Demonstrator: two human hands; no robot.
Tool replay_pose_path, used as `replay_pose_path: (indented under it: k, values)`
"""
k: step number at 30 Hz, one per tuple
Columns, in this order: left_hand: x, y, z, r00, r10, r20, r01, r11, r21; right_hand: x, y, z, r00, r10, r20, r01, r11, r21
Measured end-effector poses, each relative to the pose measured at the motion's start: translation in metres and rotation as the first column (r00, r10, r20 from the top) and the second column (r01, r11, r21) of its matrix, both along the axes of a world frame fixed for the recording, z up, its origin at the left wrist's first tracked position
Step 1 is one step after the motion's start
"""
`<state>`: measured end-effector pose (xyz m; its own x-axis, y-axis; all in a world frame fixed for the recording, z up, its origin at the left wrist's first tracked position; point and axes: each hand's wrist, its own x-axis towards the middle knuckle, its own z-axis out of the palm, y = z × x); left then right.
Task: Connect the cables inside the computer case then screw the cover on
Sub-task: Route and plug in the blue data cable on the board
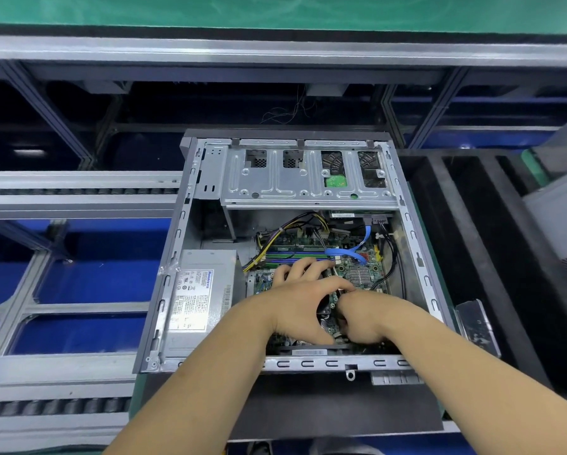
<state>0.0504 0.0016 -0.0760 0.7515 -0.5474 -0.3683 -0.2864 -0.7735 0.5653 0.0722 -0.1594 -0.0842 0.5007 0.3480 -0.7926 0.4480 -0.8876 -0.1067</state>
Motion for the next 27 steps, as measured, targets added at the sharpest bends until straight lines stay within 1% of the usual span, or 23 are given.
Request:
replay_pose_path:
  k: [8, 17, 23, 27]
  values:
    - [0.0, 0.0005, 0.0001, 1.0, -0.004, -0.009, 0.004, 1.0, 0.008, -0.001, -0.0017, 0.0037, 0.998, -0.055, 0.001, 0.055, 0.998, 0.0]
    - [0.0002, 0.0004, -0.0009, 1.0, -0.009, -0.008, 0.009, 1.0, 0.008, -0.0017, -0.0009, 0.0027, 0.997, -0.078, -0.006, 0.079, 0.997, 0.008]
    - [0.0003, 0.0016, -0.004, 1.0, -0.011, -0.012, 0.011, 1.0, 0.0, -0.0013, -0.0005, -0.0016, 0.997, -0.063, -0.033, 0.062, 0.998, -0.011]
    - [0.0012, 0.0014, -0.0046, 1.0, -0.013, -0.007, 0.013, 1.0, 0.0, -0.0001, -0.0001, -0.0039, 0.999, -0.047, -0.02, 0.047, 0.999, -0.012]
